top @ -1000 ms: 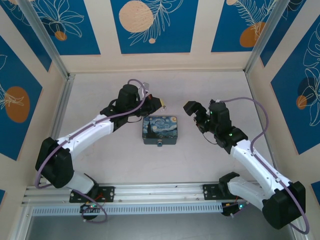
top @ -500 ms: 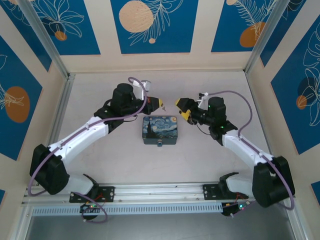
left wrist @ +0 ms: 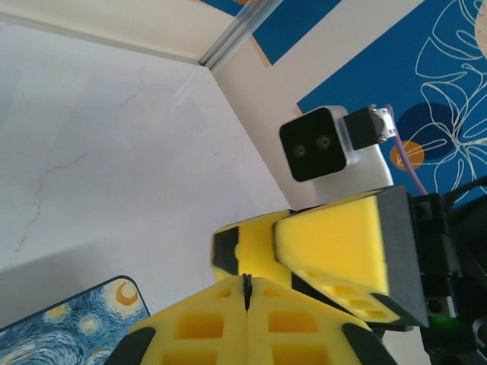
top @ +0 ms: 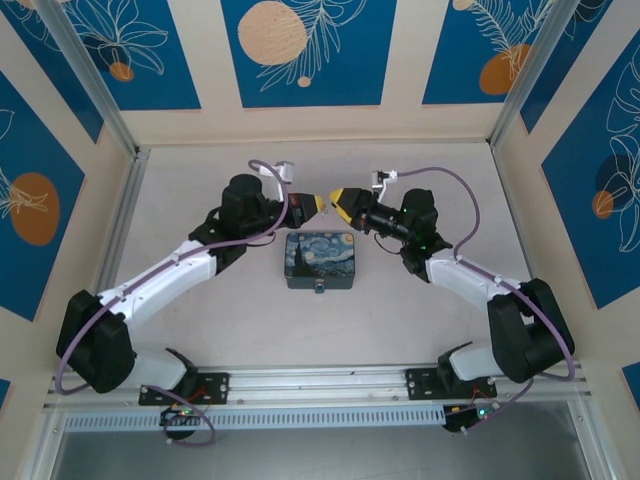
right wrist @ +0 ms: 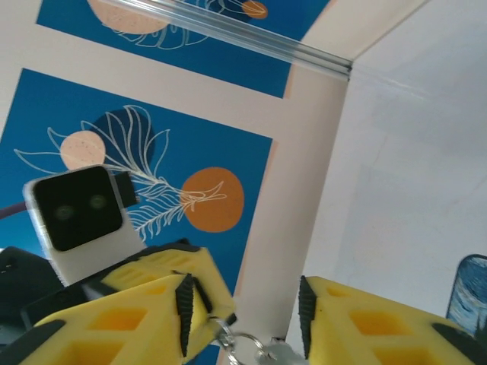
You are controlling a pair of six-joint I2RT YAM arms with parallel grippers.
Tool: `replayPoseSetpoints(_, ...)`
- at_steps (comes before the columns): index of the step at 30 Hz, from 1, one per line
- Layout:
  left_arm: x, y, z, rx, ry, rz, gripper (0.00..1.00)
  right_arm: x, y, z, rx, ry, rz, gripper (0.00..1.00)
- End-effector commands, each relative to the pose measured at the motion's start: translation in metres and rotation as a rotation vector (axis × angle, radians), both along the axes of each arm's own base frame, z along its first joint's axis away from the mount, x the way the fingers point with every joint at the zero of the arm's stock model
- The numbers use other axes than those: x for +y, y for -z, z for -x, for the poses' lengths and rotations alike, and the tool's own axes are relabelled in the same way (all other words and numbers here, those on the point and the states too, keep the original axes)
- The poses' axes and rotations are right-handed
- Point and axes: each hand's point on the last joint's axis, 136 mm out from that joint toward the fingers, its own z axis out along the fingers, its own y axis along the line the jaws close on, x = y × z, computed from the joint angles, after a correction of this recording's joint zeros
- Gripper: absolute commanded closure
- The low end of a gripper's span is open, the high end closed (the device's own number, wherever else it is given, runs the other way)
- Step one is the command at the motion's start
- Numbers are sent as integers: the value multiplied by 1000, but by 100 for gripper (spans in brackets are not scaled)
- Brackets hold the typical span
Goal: Unlock the padlock with the key
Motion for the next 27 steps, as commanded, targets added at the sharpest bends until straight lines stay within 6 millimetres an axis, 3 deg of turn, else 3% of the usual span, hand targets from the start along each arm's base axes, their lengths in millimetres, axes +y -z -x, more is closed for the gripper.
replayPoseSetpoints(1,1,-11,-9,1,-34,93,100,1,-9,-1,-49,-4,-37,61)
replayPoseSetpoints(9,-1,-8,-12,36,-51,147,100,12,-5,3,-50,-42,-42,68)
replayPoseSetpoints(27,5,1,-20,74,-116,175,100,20,5,11,-30,-81,-56,73)
